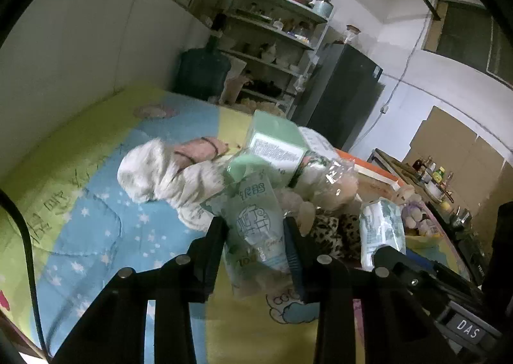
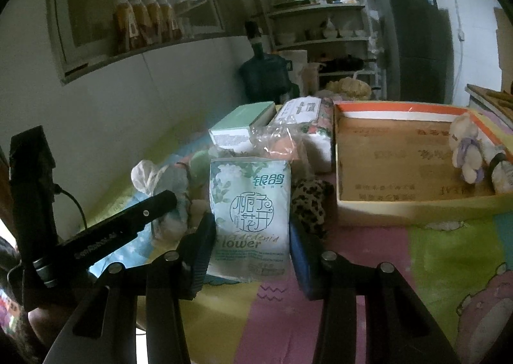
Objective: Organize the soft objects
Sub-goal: 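Grasp a green tissue pack with left tool while right tool grasps another tissue pack, then carry both tissue packs into the box lid and lower them beside the bear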
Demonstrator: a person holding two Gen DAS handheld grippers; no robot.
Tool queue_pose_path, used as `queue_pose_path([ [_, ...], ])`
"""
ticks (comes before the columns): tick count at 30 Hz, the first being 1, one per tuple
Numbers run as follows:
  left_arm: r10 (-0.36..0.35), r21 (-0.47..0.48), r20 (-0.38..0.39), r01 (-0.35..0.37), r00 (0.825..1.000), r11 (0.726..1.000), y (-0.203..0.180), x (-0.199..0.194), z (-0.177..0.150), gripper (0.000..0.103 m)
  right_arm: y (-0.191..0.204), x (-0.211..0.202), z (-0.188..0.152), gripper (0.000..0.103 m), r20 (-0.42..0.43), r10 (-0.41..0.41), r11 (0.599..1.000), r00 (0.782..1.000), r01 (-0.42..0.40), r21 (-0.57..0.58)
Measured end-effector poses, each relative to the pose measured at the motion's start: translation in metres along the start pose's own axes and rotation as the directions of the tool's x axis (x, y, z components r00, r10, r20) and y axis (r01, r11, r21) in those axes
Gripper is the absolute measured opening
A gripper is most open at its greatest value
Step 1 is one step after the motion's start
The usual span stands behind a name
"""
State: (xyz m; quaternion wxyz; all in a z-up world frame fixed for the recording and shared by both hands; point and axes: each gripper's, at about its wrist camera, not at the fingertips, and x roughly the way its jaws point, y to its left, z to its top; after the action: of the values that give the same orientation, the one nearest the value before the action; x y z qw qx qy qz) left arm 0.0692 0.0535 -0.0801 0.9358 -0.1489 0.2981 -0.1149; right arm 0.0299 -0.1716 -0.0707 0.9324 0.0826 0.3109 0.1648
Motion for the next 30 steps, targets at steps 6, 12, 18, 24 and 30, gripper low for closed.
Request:
queue_pose_path([
  [6,0.001,0.035,0.038,-0.002,0.999,0.999,-0.013,-0.010,0.006,0.037,-0.002,-0.007,0.003,0.046,0.025,0.000,1.000,1.000,0.000,-0.002],
  [12,-0.011,0.072,0.067,0.006,0.998,0.997,-0.027,-0.018,0.014,0.037,-0.005,-0.017,0.006,0.046,0.056,-0.006,1.000,0.998,0.006,-0.008],
  [18,-0.037,0.115,0.080,0.028,0.996,0.993,-0.047,-0.018,0.022,0.037,-0.012,-0.029,0.011,0.046,0.088,-0.019,1.000,0.996,0.020,-0.006],
  [24,-0.069,0.150,0.083,0.056,0.994,0.987,-0.069,-0.014,0.028,0.037,-0.025,-0.039,0.015,0.046,0.116,-0.036,0.999,0.993,0.036,0.005],
  [30,-0.106,0.184,0.078,0.090,0.991,0.979,-0.096,-0.006,0.033,0.037,-0.042,-0.047,0.021,0.046,0.136,-0.057,0.998,0.989,0.055,0.017],
])
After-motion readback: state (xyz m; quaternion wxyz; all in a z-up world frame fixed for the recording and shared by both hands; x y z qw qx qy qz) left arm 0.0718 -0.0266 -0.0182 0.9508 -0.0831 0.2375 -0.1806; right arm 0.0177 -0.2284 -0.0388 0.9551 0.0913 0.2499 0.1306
